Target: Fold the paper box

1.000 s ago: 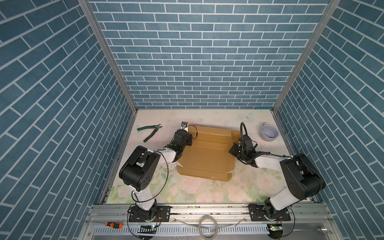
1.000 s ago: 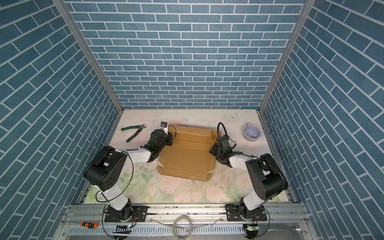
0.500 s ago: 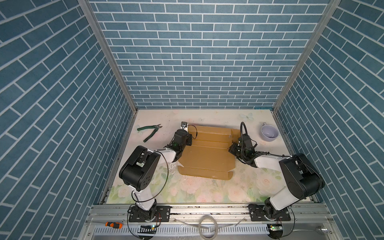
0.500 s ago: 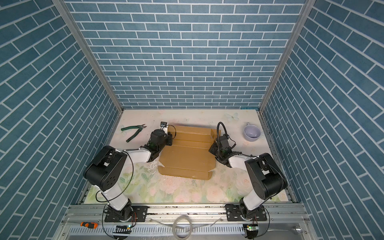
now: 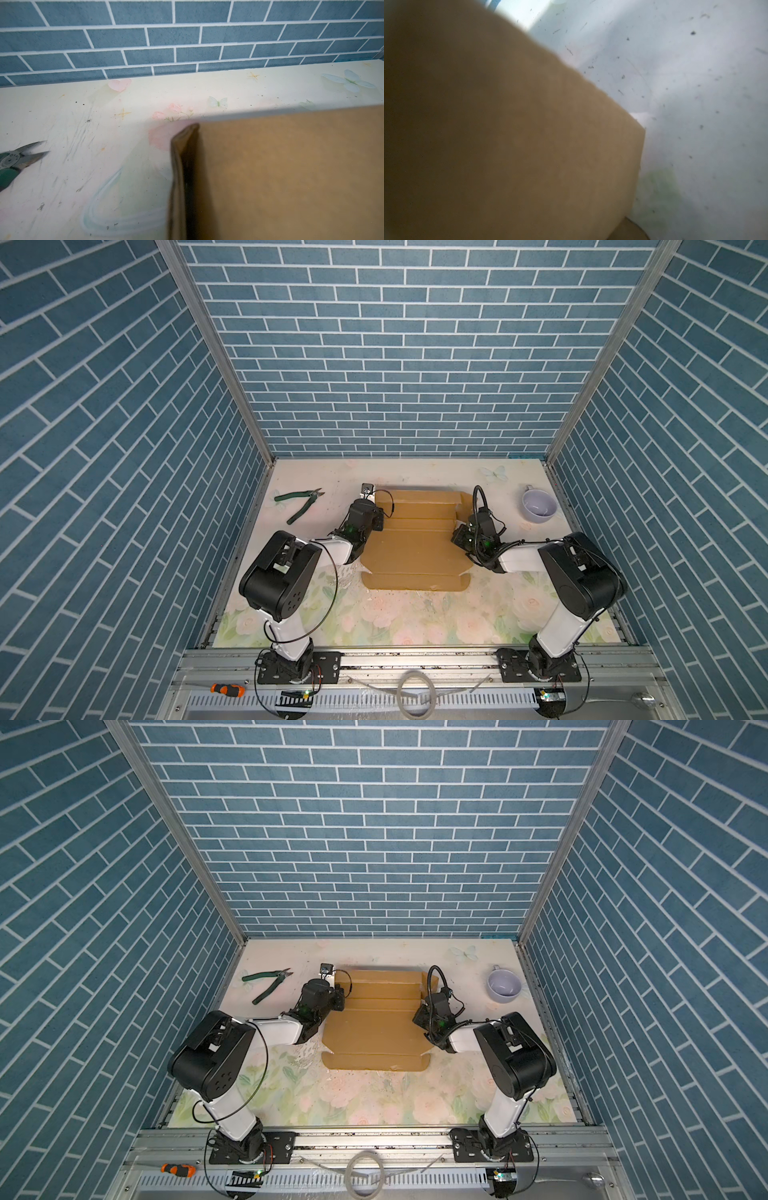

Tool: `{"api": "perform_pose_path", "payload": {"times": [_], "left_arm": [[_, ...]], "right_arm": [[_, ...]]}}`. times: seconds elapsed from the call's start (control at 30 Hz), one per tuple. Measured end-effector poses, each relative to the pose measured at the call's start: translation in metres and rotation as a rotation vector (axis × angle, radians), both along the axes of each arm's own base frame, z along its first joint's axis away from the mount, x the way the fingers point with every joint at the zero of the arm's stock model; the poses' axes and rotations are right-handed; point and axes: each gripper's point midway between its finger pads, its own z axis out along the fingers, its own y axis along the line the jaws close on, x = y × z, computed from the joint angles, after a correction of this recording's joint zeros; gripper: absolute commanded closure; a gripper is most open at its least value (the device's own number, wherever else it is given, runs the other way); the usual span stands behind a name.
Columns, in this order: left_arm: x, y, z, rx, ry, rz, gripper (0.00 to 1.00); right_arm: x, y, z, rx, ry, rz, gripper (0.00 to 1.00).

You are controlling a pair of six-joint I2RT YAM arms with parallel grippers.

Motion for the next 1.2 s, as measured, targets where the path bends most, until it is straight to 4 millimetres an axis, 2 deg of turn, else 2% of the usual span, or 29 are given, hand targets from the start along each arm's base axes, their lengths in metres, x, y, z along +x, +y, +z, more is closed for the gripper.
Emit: {"api": "perform_pose_path", "payload": {"times": [0.17,0.3,0.5,0.7,0.8,0.93,1.03,1.1,1.17,1.2], "left_arm": [[0.001,0.001,0.000,0.002,-0.001,0.007,1.00],[0.003,0.003,0.000,0.004,0.009,0.017,1.00],[0.005,0.004,0.001,0.002,0.024,0.014,1.00],[0.007,0.003,0.001,0.023,0.031,-0.019,1.00],[0.009,0.003,0.002,0.030,0.040,-0.039,1.00],[0.010,0.005,0.002,0.036,0.044,-0.056,1.00],[0.010,0.004,0.001,0.041,0.045,-0.064,1.00],[0.010,0.004,0.001,0.040,0.046,-0.067,1.00],[0.010,0.004,0.001,0.039,0.046,-0.071,1.00],[0.010,0.003,0.002,0.037,0.047,-0.073,1.00]], "right_arm": [[0.000,0.002,0.003,0.015,-0.005,0.004,0.77],[-0.006,0.005,0.018,0.037,0.003,0.044,0.68],[-0.023,-0.005,0.065,0.104,-0.023,0.142,0.60],[-0.051,-0.039,0.112,0.050,-0.055,0.224,0.55],[-0.058,-0.051,0.143,-0.012,-0.071,0.273,0.52],[-0.049,-0.061,0.204,-0.069,-0.135,0.308,0.44],[-0.034,-0.071,0.236,-0.081,-0.150,0.304,0.40],[-0.022,-0.071,0.242,-0.069,-0.130,0.313,0.35],[-0.014,-0.068,0.233,-0.050,-0.080,0.336,0.28],[-0.012,-0.064,0.222,-0.037,-0.041,0.355,0.24]]}}
